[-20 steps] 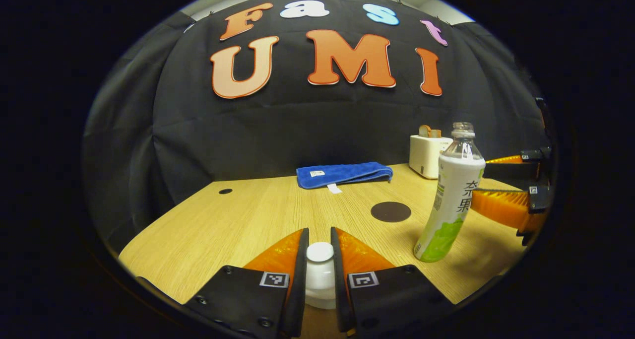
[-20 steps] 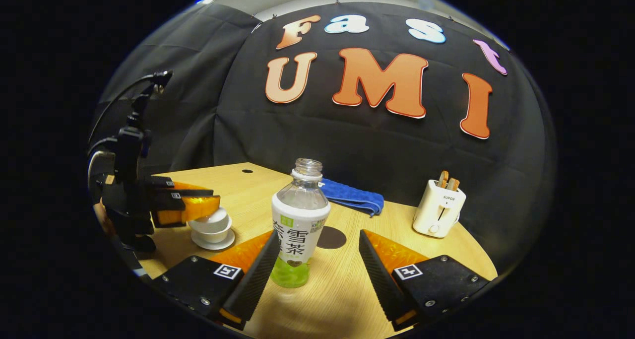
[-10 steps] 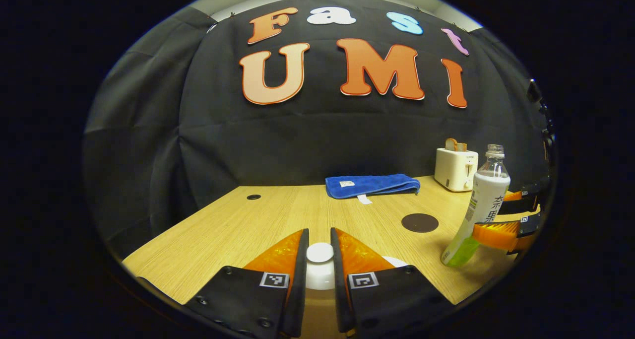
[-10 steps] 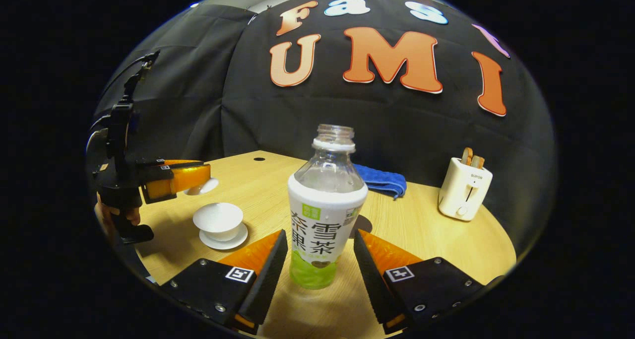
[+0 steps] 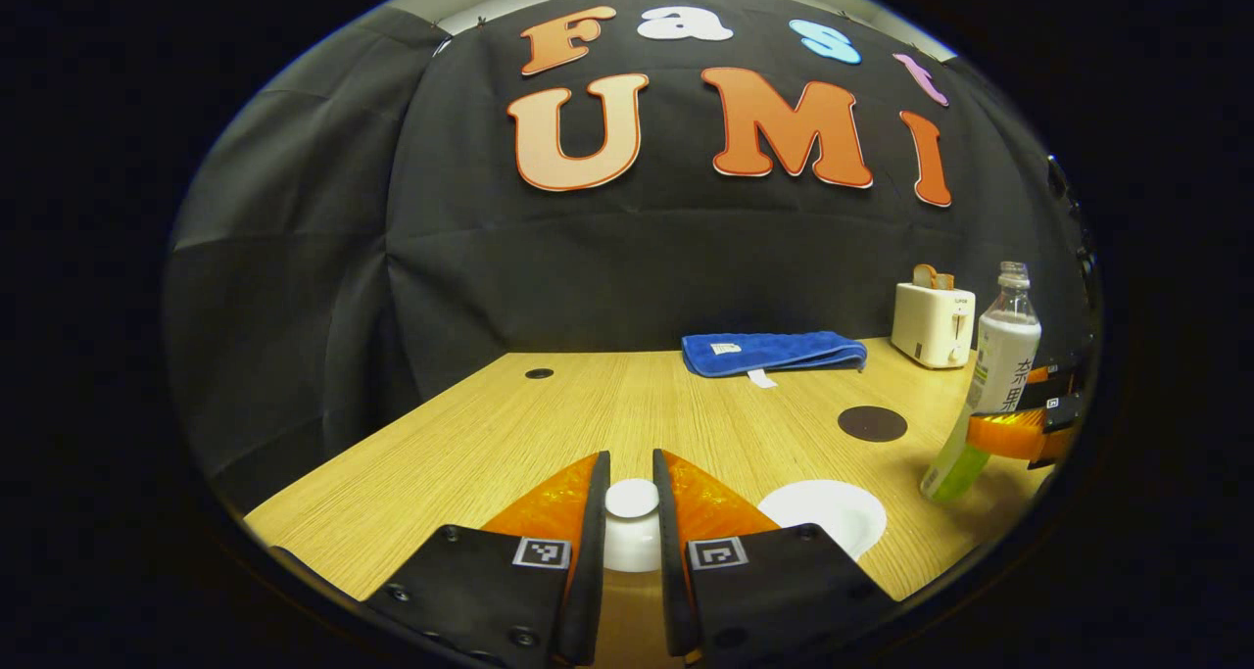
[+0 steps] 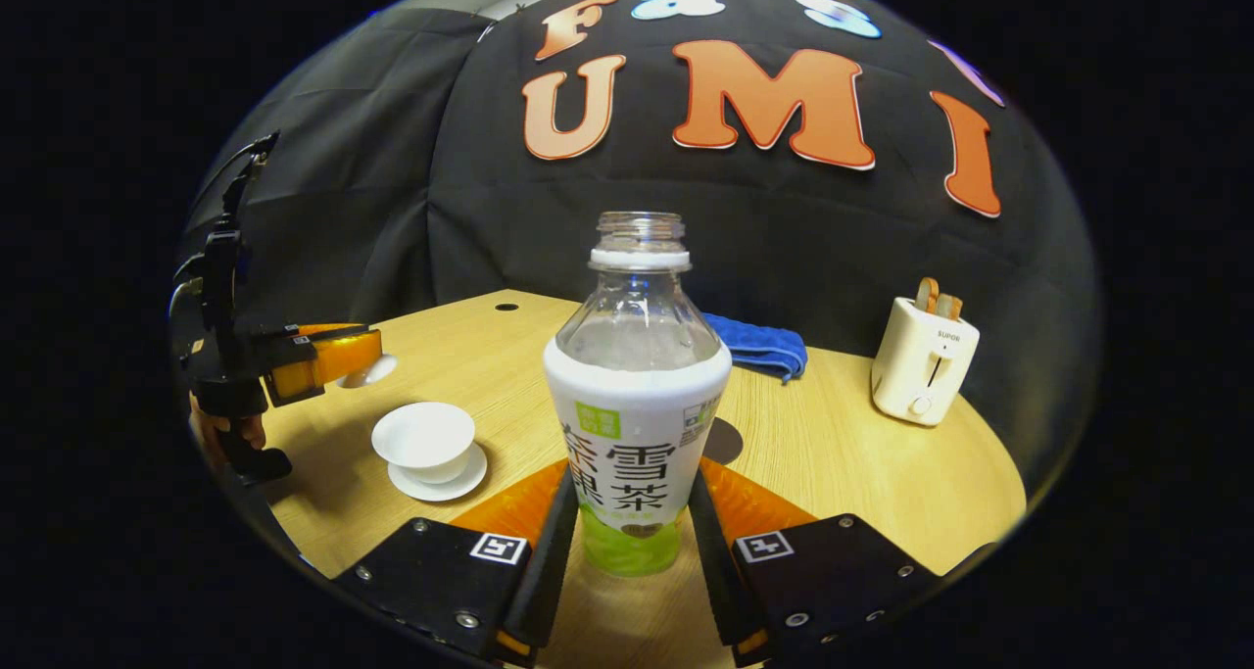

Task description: Open the teacup lid with one hand, grasp the water bottle and pour water into the teacup with the other hand; after pouring, place the water bottle on the coaster and then close the teacup lid.

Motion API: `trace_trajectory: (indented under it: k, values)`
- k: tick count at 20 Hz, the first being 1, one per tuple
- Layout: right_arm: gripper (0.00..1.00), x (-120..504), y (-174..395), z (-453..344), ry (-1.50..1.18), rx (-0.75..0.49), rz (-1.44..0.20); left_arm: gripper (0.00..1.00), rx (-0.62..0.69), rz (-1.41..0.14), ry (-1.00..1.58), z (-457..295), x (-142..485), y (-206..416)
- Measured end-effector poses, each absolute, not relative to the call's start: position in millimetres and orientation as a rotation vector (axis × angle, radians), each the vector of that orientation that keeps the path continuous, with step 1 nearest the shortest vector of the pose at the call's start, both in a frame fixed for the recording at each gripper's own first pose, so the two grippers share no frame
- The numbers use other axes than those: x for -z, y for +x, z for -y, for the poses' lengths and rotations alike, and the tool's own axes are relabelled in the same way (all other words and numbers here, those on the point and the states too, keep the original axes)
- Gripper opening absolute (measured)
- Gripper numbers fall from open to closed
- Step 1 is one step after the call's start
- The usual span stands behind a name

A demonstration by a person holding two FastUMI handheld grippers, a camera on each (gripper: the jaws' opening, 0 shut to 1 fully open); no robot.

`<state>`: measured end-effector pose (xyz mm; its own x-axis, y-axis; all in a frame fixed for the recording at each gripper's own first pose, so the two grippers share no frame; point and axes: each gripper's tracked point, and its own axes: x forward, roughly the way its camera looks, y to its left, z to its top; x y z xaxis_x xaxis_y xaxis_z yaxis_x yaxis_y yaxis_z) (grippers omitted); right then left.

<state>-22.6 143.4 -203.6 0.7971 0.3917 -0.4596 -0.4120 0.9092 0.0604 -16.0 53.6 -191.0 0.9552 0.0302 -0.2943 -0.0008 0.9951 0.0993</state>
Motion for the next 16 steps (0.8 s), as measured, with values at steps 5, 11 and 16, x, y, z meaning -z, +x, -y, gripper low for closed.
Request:
trace_trajectory:
  k: [5, 11, 16]
  values:
    - [0.63, 194, -11, -139, -0.288, -0.396, -0.435, 0.31, -0.041, -0.294, 0.092, -72, 188, -19]
    - [0.63, 185, 4, -136, -0.547, -0.378, -0.353, 0.3, -0.09, -0.289, 0.089, -101, 184, -27]
    - [0.63, 176, 17, -134, -0.754, -0.356, -0.28, 0.3, -0.114, -0.29, 0.104, -113, 185, -33]
